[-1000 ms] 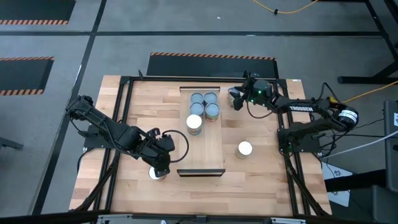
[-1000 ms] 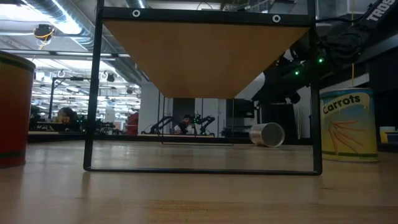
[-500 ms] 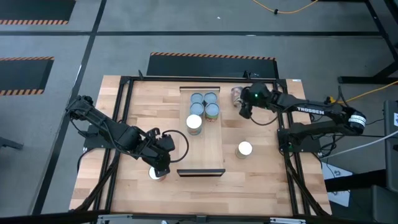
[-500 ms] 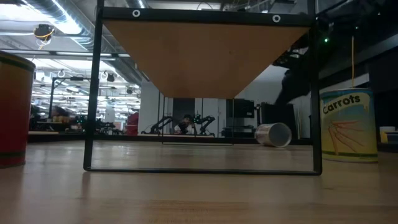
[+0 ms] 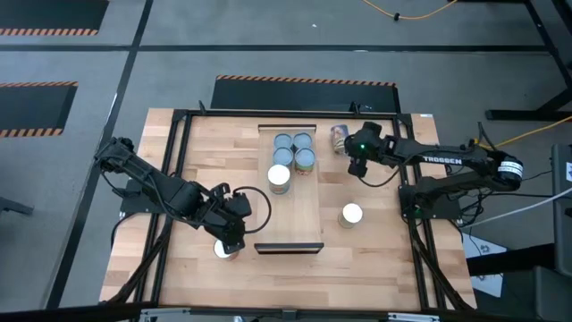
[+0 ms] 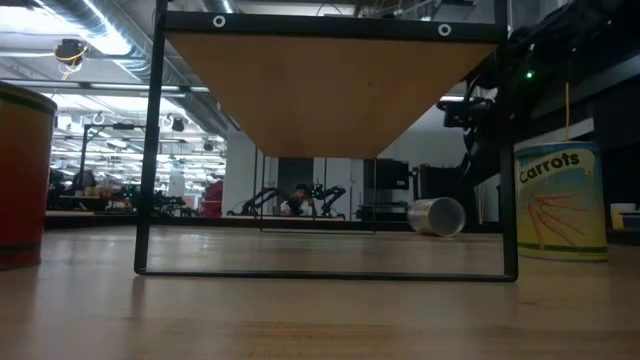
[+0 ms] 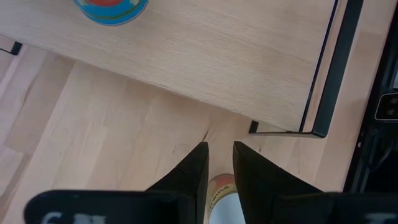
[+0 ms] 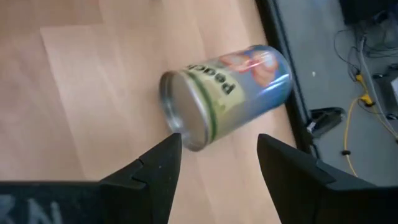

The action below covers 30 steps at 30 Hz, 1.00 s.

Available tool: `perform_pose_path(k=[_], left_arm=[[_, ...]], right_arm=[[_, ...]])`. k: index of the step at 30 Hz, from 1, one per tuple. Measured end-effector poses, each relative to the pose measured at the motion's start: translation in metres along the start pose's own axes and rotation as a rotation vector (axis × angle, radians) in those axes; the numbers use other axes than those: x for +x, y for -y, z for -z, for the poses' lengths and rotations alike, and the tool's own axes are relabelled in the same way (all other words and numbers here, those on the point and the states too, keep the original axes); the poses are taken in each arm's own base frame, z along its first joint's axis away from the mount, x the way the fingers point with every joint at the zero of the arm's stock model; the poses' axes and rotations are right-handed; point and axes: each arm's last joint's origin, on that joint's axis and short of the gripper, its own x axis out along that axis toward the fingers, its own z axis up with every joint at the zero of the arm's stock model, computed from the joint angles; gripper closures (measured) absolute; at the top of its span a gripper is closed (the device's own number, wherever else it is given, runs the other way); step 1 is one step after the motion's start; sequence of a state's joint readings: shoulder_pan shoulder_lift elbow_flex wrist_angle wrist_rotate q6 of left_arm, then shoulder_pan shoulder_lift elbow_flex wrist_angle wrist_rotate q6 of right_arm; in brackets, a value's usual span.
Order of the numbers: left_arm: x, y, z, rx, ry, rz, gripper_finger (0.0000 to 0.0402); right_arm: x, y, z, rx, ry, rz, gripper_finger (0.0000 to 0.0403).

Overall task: Pick and place cans onto a shelf
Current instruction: Put the canned peaches on the shelf

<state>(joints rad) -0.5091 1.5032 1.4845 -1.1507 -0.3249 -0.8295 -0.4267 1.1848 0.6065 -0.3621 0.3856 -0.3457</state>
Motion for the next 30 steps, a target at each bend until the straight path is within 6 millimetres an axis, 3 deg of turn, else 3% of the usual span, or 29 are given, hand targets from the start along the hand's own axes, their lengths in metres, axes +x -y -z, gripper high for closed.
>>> perform_pose_path(k=[16,26,30], left_arm=[[0.0,0.0,0.0,-0.002,0.0,0.0,0.0335],[0.0,0.0,0.0,-0.006,0.0,0.0,0.0335],[0.0,0.0,0.0,-0.007,0.0,0.0,0.0335]], right_arm=[[0.053,-0.009,-0.009,0.052,0.04,0.018,0.019],[0.066,-0.013,-0.009,0.057,0.037,0.018,0.0273],[0.067,-0.013,-0.009,0.059,0.041,0.015,0.0285]])
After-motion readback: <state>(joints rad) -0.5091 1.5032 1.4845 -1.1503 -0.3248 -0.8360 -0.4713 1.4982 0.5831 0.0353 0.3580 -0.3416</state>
